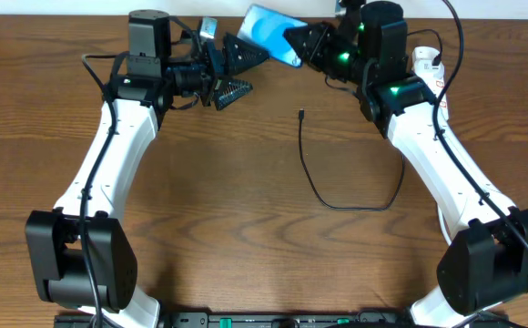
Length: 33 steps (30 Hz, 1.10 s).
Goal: Plug charger to phone and switch on socket
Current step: 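Raise the phone with both grippers and rotate it upright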
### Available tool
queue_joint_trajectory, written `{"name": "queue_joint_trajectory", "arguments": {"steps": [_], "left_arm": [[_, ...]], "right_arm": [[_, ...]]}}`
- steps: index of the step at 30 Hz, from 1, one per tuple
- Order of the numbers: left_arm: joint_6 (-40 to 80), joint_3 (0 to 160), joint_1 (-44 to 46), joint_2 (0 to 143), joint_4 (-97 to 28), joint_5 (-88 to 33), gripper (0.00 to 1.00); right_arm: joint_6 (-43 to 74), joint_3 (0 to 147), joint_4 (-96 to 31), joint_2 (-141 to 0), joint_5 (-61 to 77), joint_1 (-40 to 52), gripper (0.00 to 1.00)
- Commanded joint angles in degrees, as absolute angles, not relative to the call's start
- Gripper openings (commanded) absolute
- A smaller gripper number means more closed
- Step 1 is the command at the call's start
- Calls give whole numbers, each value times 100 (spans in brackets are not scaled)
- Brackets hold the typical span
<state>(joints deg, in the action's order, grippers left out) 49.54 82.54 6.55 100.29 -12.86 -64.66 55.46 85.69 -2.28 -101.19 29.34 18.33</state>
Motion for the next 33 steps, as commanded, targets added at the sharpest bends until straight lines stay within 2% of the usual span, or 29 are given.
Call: {"name": "queue_joint_trajectory", "arguments": {"steps": [1,9,15,21,33], "left_arm": [[5175,8274,552,9911,-1028,-6641,98],[5566,8274,489,9911,174,-6267,98],[5559,8274,489,9911,274,-5968,96],[5627,8274,495,9911,517,-5769,91],[6031,8274,495,9911,1066,-5441,89]], "right_arm": [[6584,8646,-56,-9926,2926,1806,1],[7815,8646,8,-9939,2895,1839,1],[8385,8646,467,-9939,3026,1885,1],[8527,8646,596,-9953,3205,1964,1],[8565,8646,602,-10044,3439,2294,1]]}}
